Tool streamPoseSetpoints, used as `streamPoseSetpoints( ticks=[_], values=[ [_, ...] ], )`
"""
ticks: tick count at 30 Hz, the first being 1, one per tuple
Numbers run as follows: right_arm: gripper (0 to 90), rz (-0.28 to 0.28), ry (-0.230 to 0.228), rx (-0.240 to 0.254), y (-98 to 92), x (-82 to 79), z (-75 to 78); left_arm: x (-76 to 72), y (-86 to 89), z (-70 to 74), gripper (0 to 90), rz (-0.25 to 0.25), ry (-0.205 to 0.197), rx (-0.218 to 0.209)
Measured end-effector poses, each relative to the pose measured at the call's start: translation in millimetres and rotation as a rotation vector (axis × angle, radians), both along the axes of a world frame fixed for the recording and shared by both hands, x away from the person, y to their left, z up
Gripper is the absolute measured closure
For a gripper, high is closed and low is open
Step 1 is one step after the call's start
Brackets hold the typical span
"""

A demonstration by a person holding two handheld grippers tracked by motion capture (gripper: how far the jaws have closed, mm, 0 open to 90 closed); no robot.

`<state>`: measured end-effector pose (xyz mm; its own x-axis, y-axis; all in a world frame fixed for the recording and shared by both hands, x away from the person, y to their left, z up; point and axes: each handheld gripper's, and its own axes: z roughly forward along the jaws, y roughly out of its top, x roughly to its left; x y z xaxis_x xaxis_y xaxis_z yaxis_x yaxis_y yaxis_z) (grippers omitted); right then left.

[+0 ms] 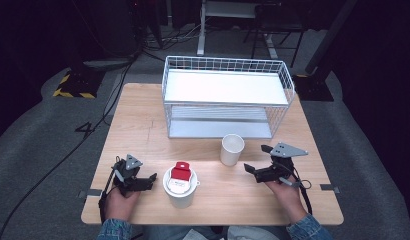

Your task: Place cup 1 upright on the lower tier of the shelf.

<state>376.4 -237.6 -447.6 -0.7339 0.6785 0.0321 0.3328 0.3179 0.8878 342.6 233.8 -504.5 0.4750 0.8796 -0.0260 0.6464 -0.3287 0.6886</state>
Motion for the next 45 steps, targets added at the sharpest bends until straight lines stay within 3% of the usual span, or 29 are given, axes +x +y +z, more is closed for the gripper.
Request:
streamPoseSetpoints(
  ticks=[12, 20, 28, 36, 45],
  values=[
    [0.0, 0.037, 0.004, 0.005, 34.0, 21.8, -16.7, 0.7, 0.3, 0.1, 13.7, 0.000, -0.002, 0.003],
    [0.0, 0.021, 0.030, 0.022, 44.6, 34.3, -30.7, 0.8, 0.4, 0.1, 13.7, -0.001, -0.002, 0.004],
    [0.4, 0.012, 0.047, -0.014, 53.8, 38.7, -40.8, 0.7, 0.3, 0.1, 13.7, 0.000, -0.002, 0.003],
    [11.6, 0.017, 0.046, -0.052, 58.1, 41.2, -46.3, 0.8, 0.3, 0.1, 13.7, -0.001, -0.002, 0.003],
    [20.3, 0.014, 0.062, -0.059, 59.2, 43.8, -49.3, 0.7, 0.3, 0.0, 13.7, 0.000, -0.002, 0.003]
  ],
)
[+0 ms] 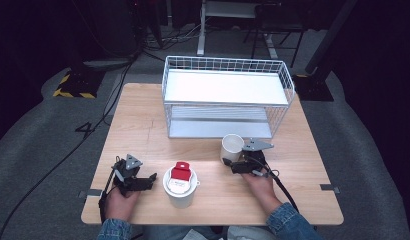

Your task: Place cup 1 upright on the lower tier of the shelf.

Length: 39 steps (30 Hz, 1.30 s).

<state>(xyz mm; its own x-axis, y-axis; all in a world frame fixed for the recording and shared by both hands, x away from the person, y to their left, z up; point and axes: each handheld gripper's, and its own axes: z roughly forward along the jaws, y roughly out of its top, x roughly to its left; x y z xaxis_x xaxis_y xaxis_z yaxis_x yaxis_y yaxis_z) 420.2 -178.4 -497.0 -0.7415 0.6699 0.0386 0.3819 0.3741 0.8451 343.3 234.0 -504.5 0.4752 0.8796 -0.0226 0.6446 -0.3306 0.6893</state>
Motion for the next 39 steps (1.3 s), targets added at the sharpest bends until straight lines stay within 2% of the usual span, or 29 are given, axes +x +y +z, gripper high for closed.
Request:
streamPoseSetpoints(
  ticks=[4, 23, 27, 31, 39],
  values=[
    [23.5, 0.005, -0.015, -0.019, 0.9, -1.8, 0.7, 0.0, 0.0, 0.0, 13.7, 0.000, 0.000, 0.001],
    [23.7, 0.015, -0.022, -0.028, 2.0, -3.0, 2.8, 0.0, 0.0, 0.0, 13.7, 0.000, 0.000, 0.000],
    [23.7, 0.018, -0.028, -0.012, 2.5, -2.7, 7.8, 0.1, -0.1, -0.1, 13.7, 0.001, -0.002, 0.000],
    [23.7, 0.022, -0.032, -0.018, 4.1, -1.3, 11.9, 0.0, -0.1, -0.1, 13.7, 0.001, -0.002, 0.000],
    [23.7, 0.018, -0.053, -0.014, 11.9, 10.8, 31.7, 0.1, 0.0, 0.1, 13.7, 0.000, 0.000, 0.000]
  ],
)
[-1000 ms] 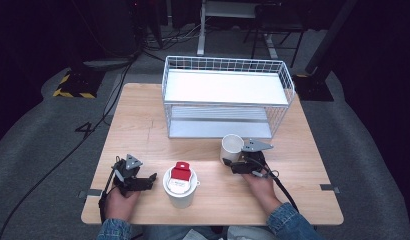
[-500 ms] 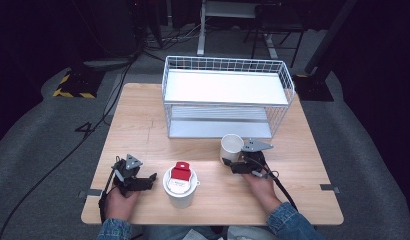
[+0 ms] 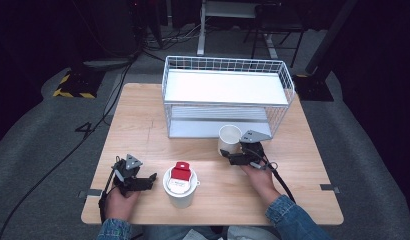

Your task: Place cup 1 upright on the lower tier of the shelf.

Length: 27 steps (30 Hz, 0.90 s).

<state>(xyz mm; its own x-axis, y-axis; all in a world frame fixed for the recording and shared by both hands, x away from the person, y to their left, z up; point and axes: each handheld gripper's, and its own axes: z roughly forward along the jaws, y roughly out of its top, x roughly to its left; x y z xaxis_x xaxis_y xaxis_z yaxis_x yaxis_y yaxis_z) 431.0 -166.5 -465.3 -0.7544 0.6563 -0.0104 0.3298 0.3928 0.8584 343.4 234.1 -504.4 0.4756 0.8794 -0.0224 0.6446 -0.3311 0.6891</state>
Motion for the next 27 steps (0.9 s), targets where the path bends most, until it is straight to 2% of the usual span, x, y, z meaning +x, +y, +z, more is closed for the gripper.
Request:
streamPoseSetpoints(
  ticks=[14, 17, 20, 25, 27],
  values=[
    [23.6, -0.033, -0.013, 0.005, 8.7, 22.8, 16.0, 0.1, -0.1, 0.0, 13.7, 0.001, 0.000, -0.001],
    [23.7, -0.044, -0.018, 0.017, 9.9, 28.1, 17.1, 0.2, -0.1, 0.0, 13.7, 0.001, -0.001, 0.000],
    [23.7, -0.063, -0.003, 0.023, 10.9, 34.7, 17.0, 0.1, -0.2, -0.1, 13.8, 0.002, -0.001, -0.001],
    [23.7, -0.084, -0.017, 0.024, 13.0, 41.5, 18.4, 0.1, -0.1, 0.0, 13.7, 0.001, 0.000, 0.000],
    [23.7, -0.104, -0.010, 0.017, 14.5, 47.3, 16.8, 0.1, -0.1, 0.0, 13.7, 0.001, 0.000, 0.000]
  ],
)
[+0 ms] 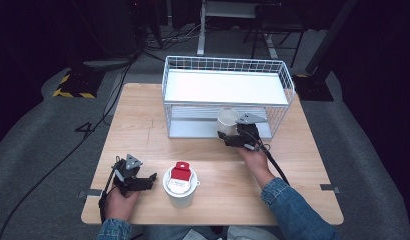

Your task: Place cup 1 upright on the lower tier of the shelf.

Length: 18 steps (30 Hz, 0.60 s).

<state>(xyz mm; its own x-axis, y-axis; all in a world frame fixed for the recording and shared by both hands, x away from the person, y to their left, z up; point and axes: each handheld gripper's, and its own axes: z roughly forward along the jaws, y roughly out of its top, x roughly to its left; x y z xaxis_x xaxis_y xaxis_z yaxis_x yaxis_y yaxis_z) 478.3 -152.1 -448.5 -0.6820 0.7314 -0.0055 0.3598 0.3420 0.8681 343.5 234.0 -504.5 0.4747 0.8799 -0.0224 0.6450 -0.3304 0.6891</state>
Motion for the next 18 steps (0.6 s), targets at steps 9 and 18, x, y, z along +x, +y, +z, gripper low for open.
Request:
streamPoseSetpoints(
  ticks=[9, 18],
  values=[
    [23.7, -0.070, 0.000, -0.015, 5.4, 13.4, -3.9, 0.0, -0.1, 0.0, 13.7, 0.000, 0.000, -0.001],
    [23.7, -0.088, -0.010, -0.032, 9.2, 27.1, -5.6, 0.0, 0.0, 0.0, 13.7, 0.000, 0.000, 0.000]
  ],
)
